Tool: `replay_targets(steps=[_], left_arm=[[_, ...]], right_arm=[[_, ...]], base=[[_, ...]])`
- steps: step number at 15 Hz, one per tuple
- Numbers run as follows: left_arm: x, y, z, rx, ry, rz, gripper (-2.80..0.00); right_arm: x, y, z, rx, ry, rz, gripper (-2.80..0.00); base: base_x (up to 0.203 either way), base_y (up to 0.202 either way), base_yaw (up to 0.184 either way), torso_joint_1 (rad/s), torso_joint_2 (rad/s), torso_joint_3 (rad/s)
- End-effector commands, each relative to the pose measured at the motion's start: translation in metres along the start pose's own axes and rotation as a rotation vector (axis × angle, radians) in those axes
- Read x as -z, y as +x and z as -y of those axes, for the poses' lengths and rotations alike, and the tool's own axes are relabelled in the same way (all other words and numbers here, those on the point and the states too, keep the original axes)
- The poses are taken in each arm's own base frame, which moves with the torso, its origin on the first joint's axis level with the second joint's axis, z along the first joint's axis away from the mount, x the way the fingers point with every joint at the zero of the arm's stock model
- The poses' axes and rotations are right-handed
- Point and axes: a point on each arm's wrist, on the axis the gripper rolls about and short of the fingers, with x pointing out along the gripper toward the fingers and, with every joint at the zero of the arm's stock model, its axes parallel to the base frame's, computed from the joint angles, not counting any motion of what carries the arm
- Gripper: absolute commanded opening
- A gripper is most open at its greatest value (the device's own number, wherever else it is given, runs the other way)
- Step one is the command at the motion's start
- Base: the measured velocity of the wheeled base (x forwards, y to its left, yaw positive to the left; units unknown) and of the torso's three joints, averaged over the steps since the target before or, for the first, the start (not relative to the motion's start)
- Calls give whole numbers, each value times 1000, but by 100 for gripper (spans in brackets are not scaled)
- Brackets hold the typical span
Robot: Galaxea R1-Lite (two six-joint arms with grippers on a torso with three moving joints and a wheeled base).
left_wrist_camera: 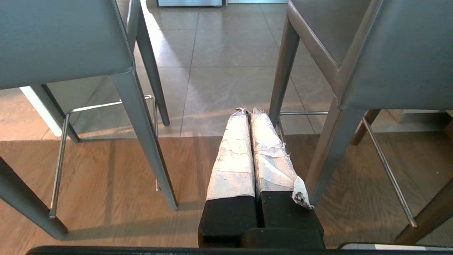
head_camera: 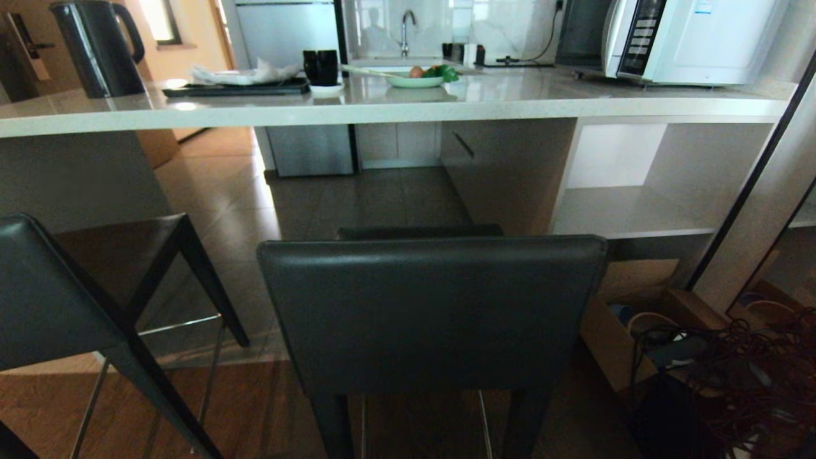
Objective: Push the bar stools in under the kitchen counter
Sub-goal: Push the gray chair back under the dining table
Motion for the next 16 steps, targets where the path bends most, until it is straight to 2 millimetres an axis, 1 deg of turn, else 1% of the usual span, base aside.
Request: replay_targets(steps=[1, 16], left_arm=[[0, 0, 0, 0, 0, -1, -280], [0, 0, 0, 0, 0, 0, -280]], right_arm=[[0, 0, 0, -1, 1, 0, -280], [0, 0, 0, -1, 1, 0, -280]], base=[[0, 0, 0, 0, 0, 0], [0, 0, 0, 0, 0, 0]])
